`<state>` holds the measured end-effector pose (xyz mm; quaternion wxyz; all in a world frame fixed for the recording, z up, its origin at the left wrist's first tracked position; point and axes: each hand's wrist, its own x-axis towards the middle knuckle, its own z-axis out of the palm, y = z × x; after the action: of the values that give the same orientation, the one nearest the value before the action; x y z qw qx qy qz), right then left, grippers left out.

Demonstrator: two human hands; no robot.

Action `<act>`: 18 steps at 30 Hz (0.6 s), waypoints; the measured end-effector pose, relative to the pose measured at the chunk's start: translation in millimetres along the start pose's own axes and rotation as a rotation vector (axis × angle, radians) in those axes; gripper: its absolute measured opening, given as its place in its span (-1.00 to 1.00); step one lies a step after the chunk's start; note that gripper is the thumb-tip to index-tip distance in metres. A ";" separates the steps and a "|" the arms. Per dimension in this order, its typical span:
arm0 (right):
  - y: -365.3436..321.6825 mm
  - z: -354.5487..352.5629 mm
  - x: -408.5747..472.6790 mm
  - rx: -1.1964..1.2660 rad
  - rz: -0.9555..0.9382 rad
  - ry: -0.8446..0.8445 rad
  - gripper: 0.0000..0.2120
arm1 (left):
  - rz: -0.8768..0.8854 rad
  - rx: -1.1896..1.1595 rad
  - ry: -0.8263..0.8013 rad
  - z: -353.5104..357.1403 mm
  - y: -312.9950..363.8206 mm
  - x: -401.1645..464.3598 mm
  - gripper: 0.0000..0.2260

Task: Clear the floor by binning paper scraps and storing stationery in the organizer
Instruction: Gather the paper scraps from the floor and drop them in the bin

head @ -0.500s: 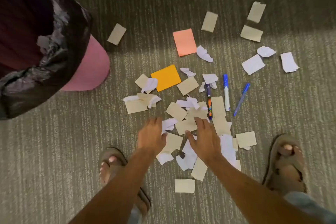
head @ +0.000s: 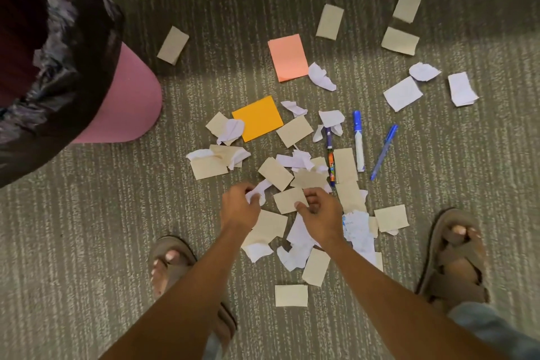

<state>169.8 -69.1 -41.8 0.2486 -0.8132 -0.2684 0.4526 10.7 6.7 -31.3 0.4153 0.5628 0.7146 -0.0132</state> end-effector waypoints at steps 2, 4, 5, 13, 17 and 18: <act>-1.9 -9.6 -6.4 0.035 0.023 -0.011 -0.84 | -0.028 -0.077 -0.015 -7.3 -0.3 -3.4 -0.96; -4.5 -20.4 -9.7 0.045 0.036 -0.010 -0.87 | -0.047 -0.124 -0.020 -15.4 2.4 -5.5 -0.91; -5.9 -25.9 -9.5 0.034 0.037 -0.003 -0.88 | -0.050 -0.131 -0.023 -19.2 3.6 -5.9 -0.90; -11.9 -46.2 18.5 -0.367 -0.330 0.019 -0.91 | 0.525 0.421 -0.110 -24.9 13.8 10.6 -0.93; -16.9 -38.5 30.7 -0.665 -0.413 -0.009 -0.82 | 0.600 0.649 -0.135 -12.3 33.8 21.1 -0.88; -16.9 -35.8 32.1 -0.703 -0.411 -0.005 -0.79 | 0.599 0.691 -0.151 -8.4 37.3 23.6 -0.86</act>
<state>211.7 -41.2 -33.5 0.0401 -0.7770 -0.5644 0.2759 35.8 43.2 -23.5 0.2397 0.8473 0.4421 -0.1710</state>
